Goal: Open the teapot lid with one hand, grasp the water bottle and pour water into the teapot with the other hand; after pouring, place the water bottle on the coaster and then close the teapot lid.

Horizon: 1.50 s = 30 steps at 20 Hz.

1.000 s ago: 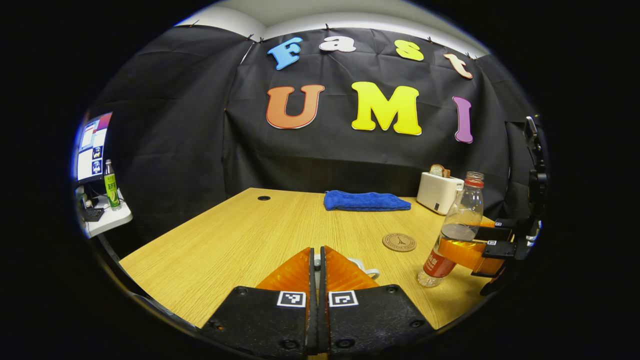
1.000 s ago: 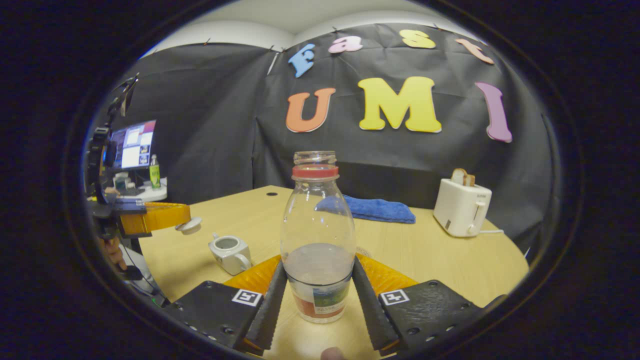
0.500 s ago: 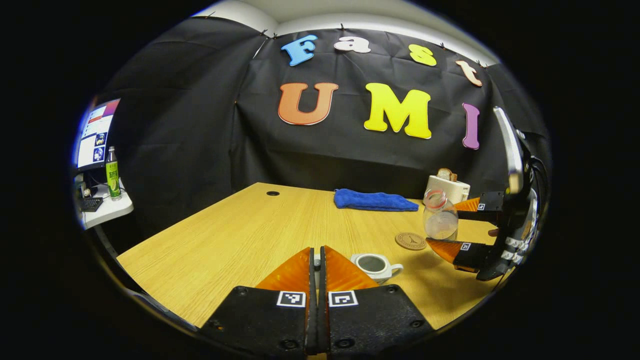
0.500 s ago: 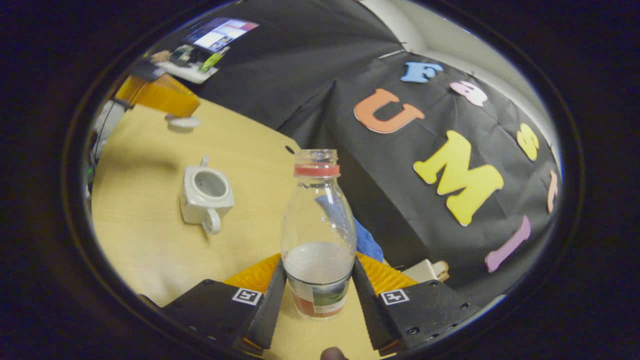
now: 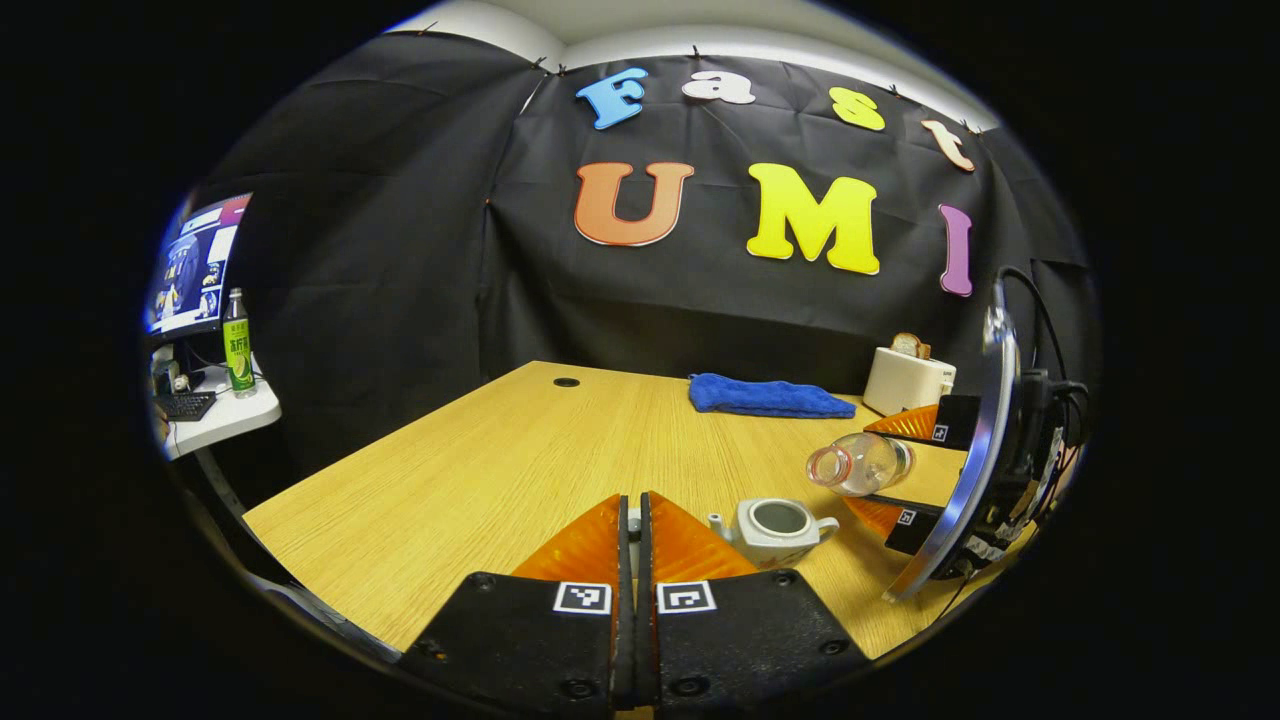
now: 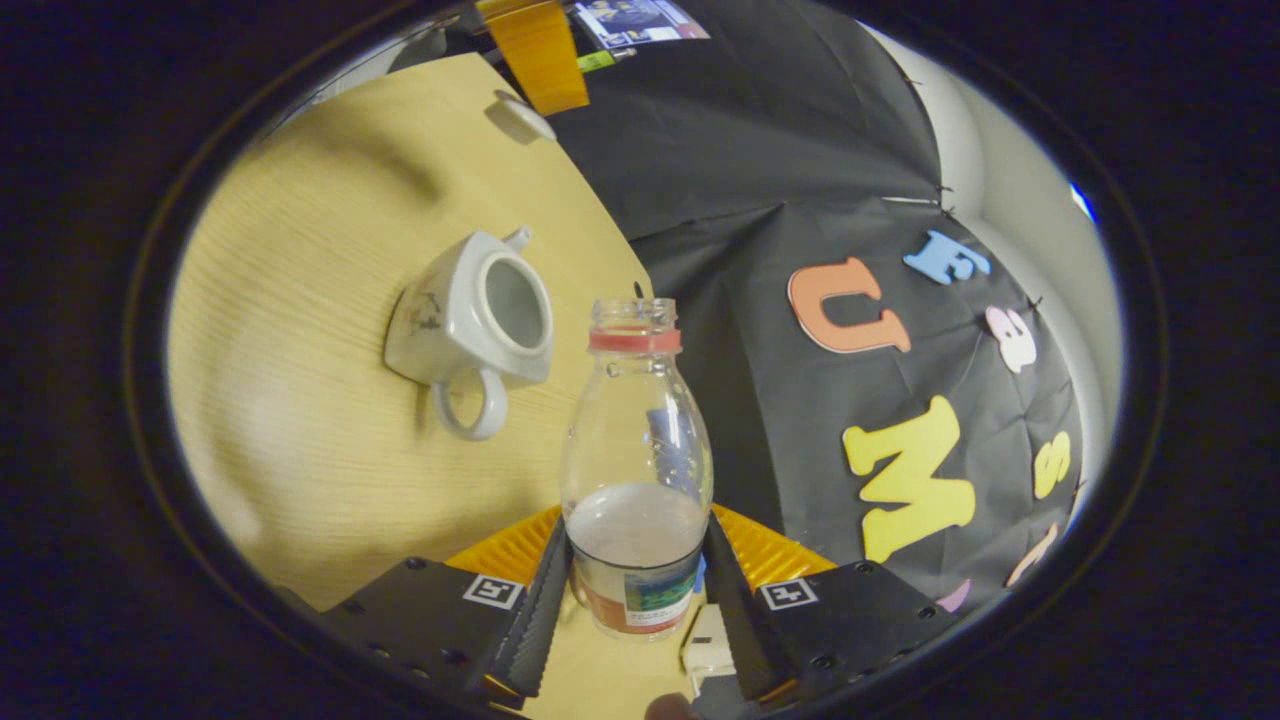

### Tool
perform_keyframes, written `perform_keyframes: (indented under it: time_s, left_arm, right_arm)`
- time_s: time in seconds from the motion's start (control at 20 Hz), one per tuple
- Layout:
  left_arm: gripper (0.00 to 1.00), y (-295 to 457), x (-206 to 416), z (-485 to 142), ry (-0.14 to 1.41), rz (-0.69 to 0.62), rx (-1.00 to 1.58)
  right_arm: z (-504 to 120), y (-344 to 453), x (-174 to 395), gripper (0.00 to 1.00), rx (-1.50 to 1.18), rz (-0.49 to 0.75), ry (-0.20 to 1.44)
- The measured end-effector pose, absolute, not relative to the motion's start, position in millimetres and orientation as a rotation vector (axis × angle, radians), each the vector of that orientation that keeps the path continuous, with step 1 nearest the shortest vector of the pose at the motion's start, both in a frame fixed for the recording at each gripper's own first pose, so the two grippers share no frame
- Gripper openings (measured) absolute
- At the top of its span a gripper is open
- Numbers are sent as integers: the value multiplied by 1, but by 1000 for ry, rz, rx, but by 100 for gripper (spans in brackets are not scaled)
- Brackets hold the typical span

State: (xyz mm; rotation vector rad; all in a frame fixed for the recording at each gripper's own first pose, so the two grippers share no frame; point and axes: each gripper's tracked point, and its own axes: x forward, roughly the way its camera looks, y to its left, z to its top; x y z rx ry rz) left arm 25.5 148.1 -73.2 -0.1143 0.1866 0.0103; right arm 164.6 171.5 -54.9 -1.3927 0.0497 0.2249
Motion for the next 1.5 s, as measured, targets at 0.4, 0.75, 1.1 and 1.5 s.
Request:
perform_keyframes:
  time_s: [0.4, 0.75, 1.1, 1.5]
  left_arm:
    - [3, 154, 25, -70, 174, 20, -122]
    - [3, 160, 22, -68, 167, 34, -127]
    - [3, 158, 20, -66, 161, 29, -118]
    - [3, 160, 19, -64, 154, 28, -122]
  right_arm:
    - [-47, 184, 172, 71, -1623, 197, -57]
    - [-39, 192, 173, 71, -1741, 180, -107]
    - [-27, 195, 177, 71, -1871, 140, -181]
    - [-22, 197, 178, 71, -1922, 126, -212]
